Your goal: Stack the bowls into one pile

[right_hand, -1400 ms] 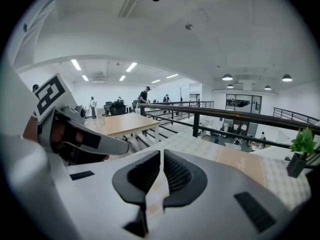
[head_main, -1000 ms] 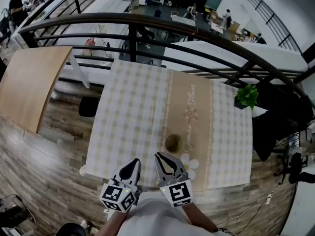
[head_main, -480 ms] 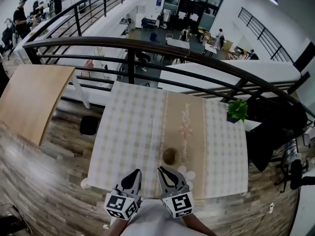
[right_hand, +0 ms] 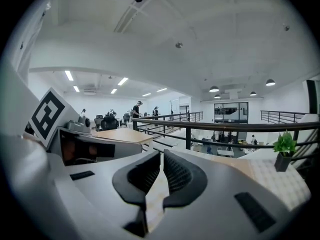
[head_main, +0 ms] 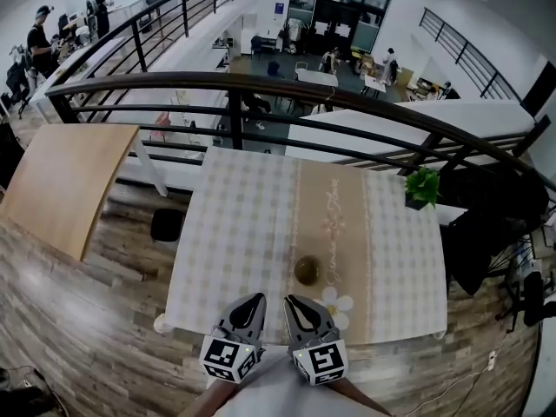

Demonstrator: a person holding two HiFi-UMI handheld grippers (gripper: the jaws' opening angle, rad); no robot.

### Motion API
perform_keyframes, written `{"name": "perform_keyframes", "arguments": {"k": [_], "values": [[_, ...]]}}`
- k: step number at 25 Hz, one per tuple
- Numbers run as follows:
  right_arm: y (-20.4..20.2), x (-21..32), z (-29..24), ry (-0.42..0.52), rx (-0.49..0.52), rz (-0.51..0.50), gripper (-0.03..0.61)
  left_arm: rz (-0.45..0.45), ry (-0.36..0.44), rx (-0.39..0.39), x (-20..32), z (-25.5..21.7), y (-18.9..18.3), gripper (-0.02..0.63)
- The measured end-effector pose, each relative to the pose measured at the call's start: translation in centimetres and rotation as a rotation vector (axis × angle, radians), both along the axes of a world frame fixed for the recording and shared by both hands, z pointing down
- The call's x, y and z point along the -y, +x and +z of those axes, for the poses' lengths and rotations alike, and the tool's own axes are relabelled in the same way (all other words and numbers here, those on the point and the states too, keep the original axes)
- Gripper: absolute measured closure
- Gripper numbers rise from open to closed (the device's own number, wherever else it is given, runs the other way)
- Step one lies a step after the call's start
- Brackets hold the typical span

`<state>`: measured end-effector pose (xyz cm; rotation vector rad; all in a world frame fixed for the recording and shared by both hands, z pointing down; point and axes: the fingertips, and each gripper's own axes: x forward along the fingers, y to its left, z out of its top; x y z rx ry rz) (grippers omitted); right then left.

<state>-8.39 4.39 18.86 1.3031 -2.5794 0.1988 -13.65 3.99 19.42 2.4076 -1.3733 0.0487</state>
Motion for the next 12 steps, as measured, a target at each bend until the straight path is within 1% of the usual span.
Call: {"name": "perform_keyframes", "arguments": {"k": [7,12], "values": [[1.1,1.0,0.1,-0.021,0.045,0.035,0.535,0.013,0.018,0.032,0.7,-0.3,1.0,0.597],[1.2,1.6,0.4,-0.034,0.056,0.036,0.535,0.020,0.020,0.058,0.8,-0.2,1.7,0.597]]}}
